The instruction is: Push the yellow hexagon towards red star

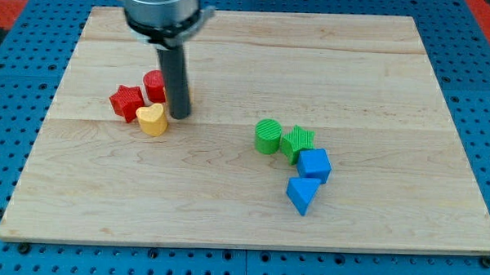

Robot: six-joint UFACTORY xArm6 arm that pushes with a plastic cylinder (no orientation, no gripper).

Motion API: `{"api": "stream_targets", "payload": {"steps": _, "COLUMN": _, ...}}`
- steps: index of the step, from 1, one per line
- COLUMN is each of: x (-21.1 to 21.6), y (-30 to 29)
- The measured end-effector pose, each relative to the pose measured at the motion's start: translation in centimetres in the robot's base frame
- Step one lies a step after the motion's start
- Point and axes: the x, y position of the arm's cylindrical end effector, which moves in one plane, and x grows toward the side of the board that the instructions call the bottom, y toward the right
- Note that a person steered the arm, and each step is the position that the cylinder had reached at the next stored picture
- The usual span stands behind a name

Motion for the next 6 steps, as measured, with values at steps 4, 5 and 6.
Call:
{"api": "stream_targets", "payload": {"steps": 4, "x": -4.7, "y": -5.8}}
{"api": "stream_targets", "payload": {"steps": 5, "x": -5.1, "y": -7.6}}
{"api": "stream_targets", "payload": {"steps": 6, "x": -5.3, "y": -2.6}}
